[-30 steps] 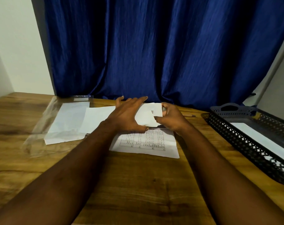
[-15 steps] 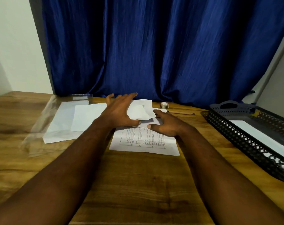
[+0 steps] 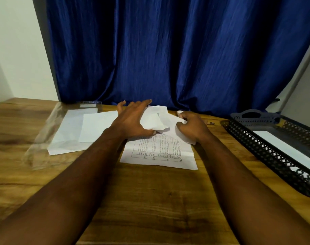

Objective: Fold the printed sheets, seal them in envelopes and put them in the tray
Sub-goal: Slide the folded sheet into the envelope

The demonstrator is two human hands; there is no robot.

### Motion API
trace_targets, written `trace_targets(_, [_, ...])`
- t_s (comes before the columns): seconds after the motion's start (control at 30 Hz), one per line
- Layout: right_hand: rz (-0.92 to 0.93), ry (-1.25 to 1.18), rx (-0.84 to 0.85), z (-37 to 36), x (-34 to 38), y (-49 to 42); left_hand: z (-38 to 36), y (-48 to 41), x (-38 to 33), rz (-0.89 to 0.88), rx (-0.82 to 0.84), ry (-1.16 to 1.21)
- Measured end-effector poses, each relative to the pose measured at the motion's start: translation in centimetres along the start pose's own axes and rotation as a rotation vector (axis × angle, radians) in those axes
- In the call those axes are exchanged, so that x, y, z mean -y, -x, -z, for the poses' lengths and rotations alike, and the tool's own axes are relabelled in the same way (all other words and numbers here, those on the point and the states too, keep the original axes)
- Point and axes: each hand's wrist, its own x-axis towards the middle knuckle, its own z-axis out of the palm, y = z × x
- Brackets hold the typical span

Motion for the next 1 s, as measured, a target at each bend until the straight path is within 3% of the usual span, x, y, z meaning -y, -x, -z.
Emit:
trace_targets(0.2, [-0.087, -0.192, -0.301, 1.4, -0.9, -0.6, -0.5, -0.1, 0.2, 0.008, 0.023, -0.004])
trace_targets(0.33, [-0.089, -0.298, -0.365, 2.0, -0.5, -0.6, -1.0, 0.1, 0.7, -0.008, 0.013, 0.027])
trace_targets(0.43, [-0.069, -0.306, -0.329, 2.1, -1.1, -0.4, -1.0, 0.3, 0.9, -0.006, 0.002, 0.031])
trace_targets(0.7, [0.114, 0.071, -0.188, 3.3, -4.2, -1.0, -0.6, 0.2, 0.7, 0.045, 0.055, -0.007])
trace_targets(1.0, [0.206, -0.019, -0.032, 3.8, -3.5, -0.6, -0.2, 0.6, 0.3, -0.002, 0.087, 0.020])
